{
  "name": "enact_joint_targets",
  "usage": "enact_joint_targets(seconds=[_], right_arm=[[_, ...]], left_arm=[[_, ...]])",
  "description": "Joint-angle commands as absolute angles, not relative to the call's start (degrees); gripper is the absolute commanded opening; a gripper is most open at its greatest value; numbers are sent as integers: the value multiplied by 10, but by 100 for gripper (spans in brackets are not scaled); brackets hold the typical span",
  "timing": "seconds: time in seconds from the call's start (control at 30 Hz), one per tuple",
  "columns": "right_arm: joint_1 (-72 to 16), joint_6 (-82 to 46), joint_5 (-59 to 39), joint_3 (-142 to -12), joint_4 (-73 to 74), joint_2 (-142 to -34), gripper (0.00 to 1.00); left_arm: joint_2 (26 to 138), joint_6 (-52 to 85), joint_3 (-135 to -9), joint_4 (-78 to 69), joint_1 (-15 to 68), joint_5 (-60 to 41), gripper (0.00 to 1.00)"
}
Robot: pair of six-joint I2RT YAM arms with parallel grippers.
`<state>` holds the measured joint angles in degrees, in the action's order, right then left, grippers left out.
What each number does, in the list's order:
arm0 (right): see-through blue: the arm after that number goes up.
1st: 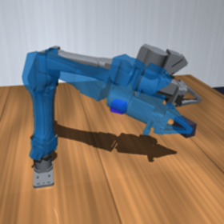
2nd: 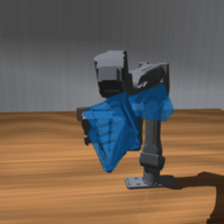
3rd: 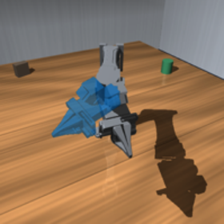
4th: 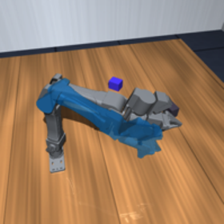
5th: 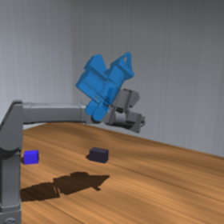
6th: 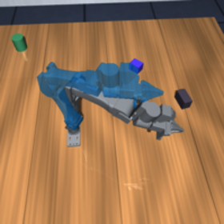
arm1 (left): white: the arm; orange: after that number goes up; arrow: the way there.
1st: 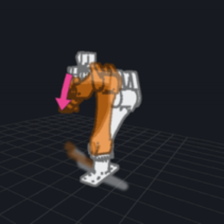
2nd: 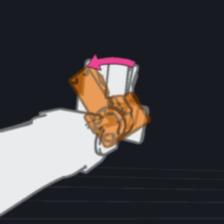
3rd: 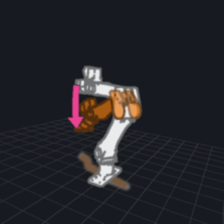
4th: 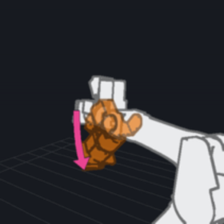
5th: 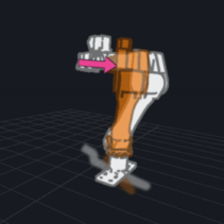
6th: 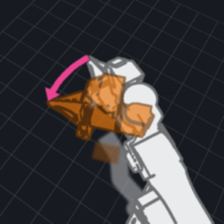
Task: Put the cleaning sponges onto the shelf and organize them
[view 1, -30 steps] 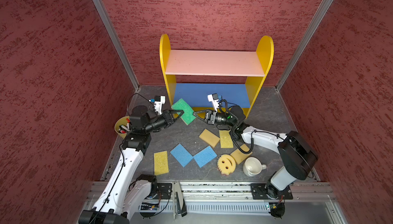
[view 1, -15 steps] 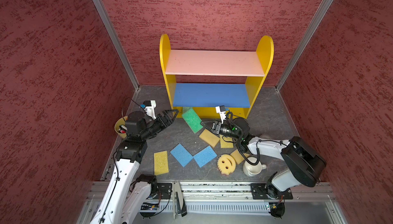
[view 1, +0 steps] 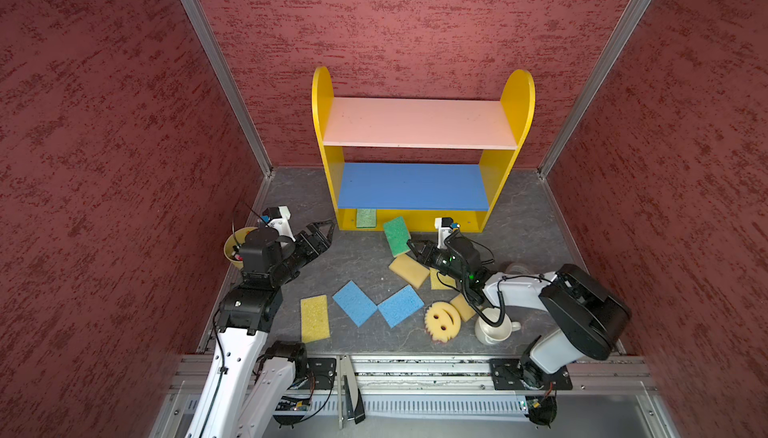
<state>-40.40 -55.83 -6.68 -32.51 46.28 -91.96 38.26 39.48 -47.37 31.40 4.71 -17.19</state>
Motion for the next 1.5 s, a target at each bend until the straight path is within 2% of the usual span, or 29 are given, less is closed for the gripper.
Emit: enact_joint_targets(seconds=[0.0, 0.33, 0.57, 1.47], right_arm=[[-406, -556, 5, -351, 462, -945, 0], [-406, -574, 89, -385, 516, -1027, 0], [-405, -582, 98, -430, 558, -1095, 0], [-395, -565, 147, -543, 486, -1194, 0]], left_arm=[[381, 378, -482, 319, 43, -164, 87], [376, 374, -475, 326, 39, -163, 87], [375, 376, -473, 326, 37, -172, 87], [362, 384, -476, 343, 32, -178, 88]])
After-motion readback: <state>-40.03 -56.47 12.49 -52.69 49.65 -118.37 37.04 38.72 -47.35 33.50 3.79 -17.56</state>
